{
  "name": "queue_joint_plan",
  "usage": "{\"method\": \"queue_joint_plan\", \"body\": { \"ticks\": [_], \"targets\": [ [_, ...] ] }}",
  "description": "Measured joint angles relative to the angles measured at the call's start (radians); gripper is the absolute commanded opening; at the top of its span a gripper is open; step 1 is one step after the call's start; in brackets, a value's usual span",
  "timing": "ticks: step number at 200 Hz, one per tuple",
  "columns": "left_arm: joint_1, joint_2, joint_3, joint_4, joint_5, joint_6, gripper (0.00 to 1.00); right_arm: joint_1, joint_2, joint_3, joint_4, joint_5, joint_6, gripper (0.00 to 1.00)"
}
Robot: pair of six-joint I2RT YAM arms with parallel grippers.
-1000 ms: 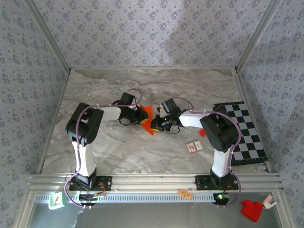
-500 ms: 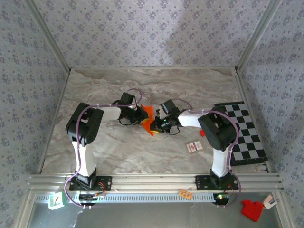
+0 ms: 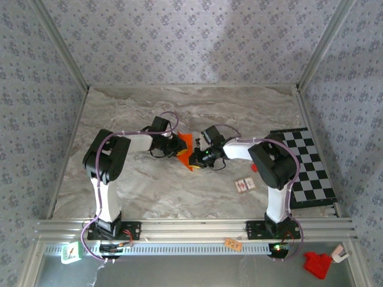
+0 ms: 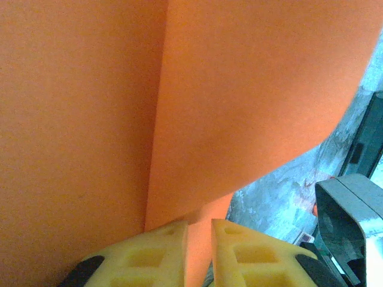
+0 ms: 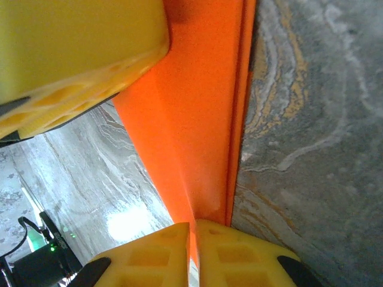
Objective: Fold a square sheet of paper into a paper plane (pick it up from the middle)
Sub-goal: Fourth fold the wing at the center of the table.
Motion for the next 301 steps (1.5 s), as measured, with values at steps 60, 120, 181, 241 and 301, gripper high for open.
{"method": "queue_joint_plan", "body": {
  "ticks": [60, 120, 181, 241, 301],
  "targets": [
    [0.000, 0.005, 0.013, -0.024, -0.002, -0.007, 0.18, 0.019, -0.038, -0.049, -0.004, 0.020, -0.004, 0.13],
    [0.000, 0.006, 0.015, -0.029, 0.001, -0.008, 0.18, 0.031, -0.127, -0.139, -0.033, 0.035, -0.006, 0.13],
    [-0.001, 0.006, 0.015, -0.025, 0.001, -0.036, 0.17, 0.032, -0.235, -0.083, -0.092, 0.135, -0.038, 0.12],
    [-0.006, 0.006, 0.014, -0.014, -0.003, -0.096, 0.17, 0.039, -0.099, 0.029, -0.060, 0.161, -0.040, 0.10],
    [-0.006, 0.003, 0.008, 0.006, -0.003, -0.144, 0.19, 0.045, -0.036, 0.035, -0.085, 0.170, -0.052, 0.10]
  ]
}}
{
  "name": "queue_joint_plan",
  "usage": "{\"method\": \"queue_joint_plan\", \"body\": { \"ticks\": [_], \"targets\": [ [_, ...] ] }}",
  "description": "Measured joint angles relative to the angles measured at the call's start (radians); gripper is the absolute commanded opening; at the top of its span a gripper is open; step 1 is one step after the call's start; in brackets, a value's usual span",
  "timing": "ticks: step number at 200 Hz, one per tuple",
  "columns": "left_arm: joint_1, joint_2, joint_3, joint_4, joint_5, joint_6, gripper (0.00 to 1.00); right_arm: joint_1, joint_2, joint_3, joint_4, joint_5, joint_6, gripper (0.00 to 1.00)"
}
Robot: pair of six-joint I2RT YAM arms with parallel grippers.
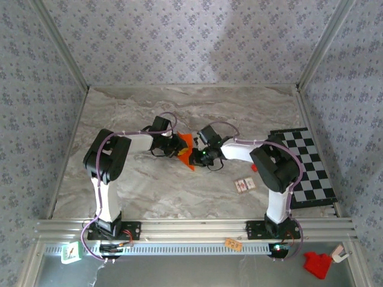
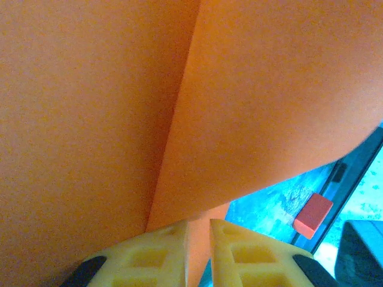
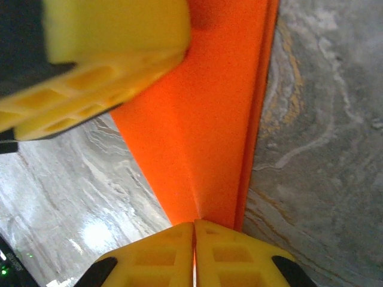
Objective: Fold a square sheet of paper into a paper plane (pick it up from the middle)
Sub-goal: Fourth fold the wing at the center of the table.
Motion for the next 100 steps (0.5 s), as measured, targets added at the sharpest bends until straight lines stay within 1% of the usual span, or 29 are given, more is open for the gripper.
{"method": "queue_joint_plan", "body": {
  "ticks": [21, 35, 65, 100],
  "targets": [
    [0.000, 0.000, 0.003, -0.001, 0.008, 0.005, 0.24, 0.000, 0.005, 0.002, -0.014, 0.010, -0.010, 0.10],
    [0.000, 0.000, 0.023, -0.034, 0.011, 0.031, 0.27, 0.000, 0.006, 0.002, -0.019, 0.014, -0.029, 0.10],
    [-0.001, 0.000, 0.078, -0.135, 0.004, 0.128, 0.27, 0.000, 0.005, 0.002, -0.028, 0.013, -0.061, 0.10],
    [-0.001, 0.002, 0.114, -0.159, 0.007, 0.203, 0.27, -0.001, 0.005, 0.002, -0.033, 0.012, -0.079, 0.10]
  ]
}}
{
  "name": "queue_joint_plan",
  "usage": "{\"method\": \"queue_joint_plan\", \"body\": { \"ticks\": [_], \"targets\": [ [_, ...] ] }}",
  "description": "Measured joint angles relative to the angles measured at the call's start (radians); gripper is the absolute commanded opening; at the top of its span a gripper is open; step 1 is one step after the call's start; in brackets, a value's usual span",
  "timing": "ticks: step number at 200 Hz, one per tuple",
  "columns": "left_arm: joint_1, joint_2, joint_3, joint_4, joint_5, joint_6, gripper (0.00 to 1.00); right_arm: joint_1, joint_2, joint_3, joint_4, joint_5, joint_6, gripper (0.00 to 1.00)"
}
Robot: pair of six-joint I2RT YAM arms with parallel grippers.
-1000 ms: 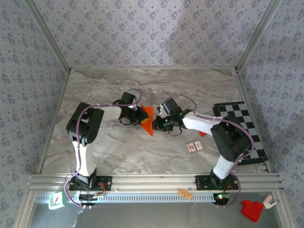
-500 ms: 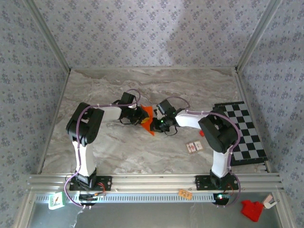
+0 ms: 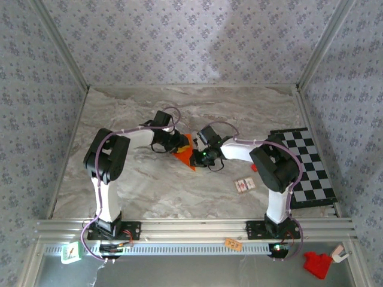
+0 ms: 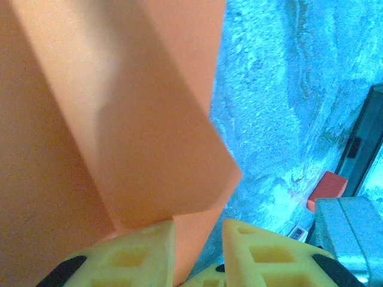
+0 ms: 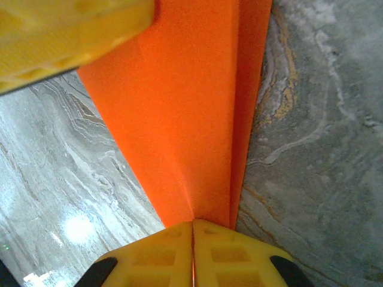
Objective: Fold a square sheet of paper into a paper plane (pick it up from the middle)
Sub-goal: Fourth fold the wing at the center of the table.
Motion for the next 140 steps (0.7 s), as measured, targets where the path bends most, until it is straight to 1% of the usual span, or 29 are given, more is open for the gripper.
{"method": "queue_joint_plan", "body": {
  "ticks": [62, 140],
  "targets": [
    [0.004, 0.041, 0.034, -0.016, -0.007, 0.060, 0.27, -0.002, 0.000, -0.001, -0.004, -0.003, -0.014, 0.10],
    [0.017, 0.071, 0.050, -0.026, 0.007, 0.093, 0.26, -0.006, -0.018, -0.039, 0.031, -0.007, -0.013, 0.10]
  ]
}}
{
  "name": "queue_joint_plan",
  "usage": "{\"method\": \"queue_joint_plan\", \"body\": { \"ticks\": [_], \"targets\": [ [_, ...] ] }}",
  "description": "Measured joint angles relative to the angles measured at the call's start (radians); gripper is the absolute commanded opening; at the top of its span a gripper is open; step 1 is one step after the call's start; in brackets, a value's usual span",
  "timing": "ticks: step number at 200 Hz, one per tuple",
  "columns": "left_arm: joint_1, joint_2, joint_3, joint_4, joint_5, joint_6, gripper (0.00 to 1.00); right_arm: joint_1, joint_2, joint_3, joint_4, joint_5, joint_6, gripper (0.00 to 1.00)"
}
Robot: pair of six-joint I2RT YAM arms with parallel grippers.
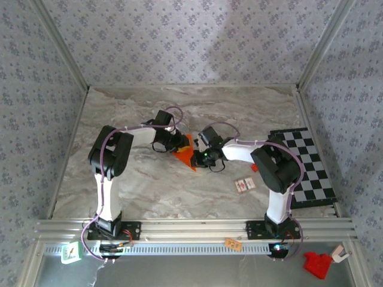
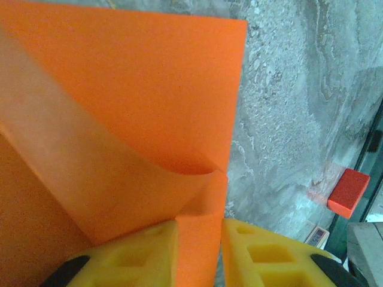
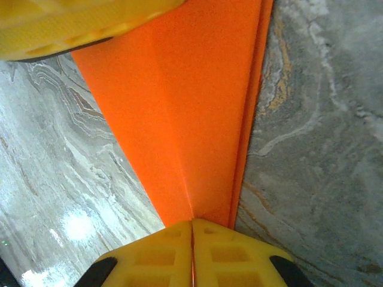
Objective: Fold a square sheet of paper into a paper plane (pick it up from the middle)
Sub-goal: Fourth fold the wing at the center of the table.
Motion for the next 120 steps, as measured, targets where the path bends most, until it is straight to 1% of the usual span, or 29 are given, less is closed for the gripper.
{"method": "queue_joint_plan", "body": {
  "ticks": [29, 83, 120],
  "targets": [
    [0.023, 0.005, 0.003, 0.000, 0.007, 0.019, 0.26, -0.001, -0.008, -0.018, 0.018, 0.001, 0.003, 0.09],
    [0.069, 0.048, 0.070, -0.048, 0.042, 0.057, 0.25, -0.002, -0.015, -0.037, 0.042, 0.002, 0.011, 0.09],
    [0.104, 0.081, 0.132, -0.082, 0.019, 0.083, 0.24, -0.002, -0.020, -0.043, 0.050, 0.008, 0.018, 0.09]
  ]
}}
